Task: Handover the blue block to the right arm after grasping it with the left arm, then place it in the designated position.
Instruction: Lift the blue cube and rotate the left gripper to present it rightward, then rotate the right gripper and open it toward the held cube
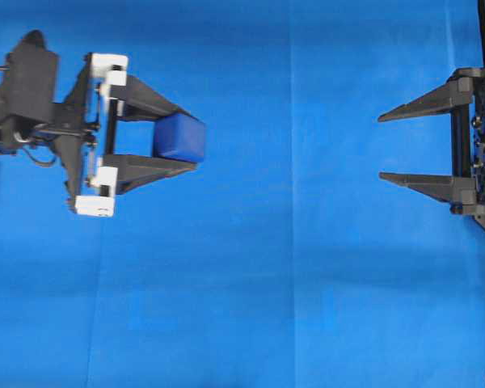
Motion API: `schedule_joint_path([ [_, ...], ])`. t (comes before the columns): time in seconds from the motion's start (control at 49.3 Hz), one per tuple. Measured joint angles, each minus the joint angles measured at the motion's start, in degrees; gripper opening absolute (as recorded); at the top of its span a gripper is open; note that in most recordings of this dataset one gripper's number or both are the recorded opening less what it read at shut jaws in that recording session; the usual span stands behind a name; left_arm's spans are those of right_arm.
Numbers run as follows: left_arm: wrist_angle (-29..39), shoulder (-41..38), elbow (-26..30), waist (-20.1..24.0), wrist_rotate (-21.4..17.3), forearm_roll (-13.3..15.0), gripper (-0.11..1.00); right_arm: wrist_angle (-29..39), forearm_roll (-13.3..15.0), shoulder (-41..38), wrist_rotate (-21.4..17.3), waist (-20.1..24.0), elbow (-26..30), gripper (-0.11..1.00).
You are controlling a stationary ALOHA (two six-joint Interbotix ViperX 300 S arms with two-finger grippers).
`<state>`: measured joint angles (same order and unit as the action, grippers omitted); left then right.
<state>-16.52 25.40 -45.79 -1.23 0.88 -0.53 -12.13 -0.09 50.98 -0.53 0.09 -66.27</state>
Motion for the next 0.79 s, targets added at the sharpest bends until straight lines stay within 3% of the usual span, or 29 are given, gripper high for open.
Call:
schedule_joint_path([
  [0.284, -0.7, 0.7, -0.9, -0.3, 0.0, 0.0, 0.49, -0.7, 0.2, -0.6, 0.4, 0.0, 0.3, 0.95],
  [0.405, -0.7, 0.5, -0.9, -0.4, 0.0, 0.0, 0.49, -0.6, 1.9, -1.0, 1.5, 0.0, 1.1, 0.95],
  [0.567, -0.7, 0.6, -0.9, -0.4, 0.0, 0.0, 0.49, -0.4, 7.6, -1.2, 4.7, 0.0, 2.4, 0.95],
  [0.79, -0.7, 0.5, -0.9, -0.5, 0.0, 0.0, 0.49, -0.3, 18.8, -1.2, 12.4, 0.0, 4.3, 0.95],
])
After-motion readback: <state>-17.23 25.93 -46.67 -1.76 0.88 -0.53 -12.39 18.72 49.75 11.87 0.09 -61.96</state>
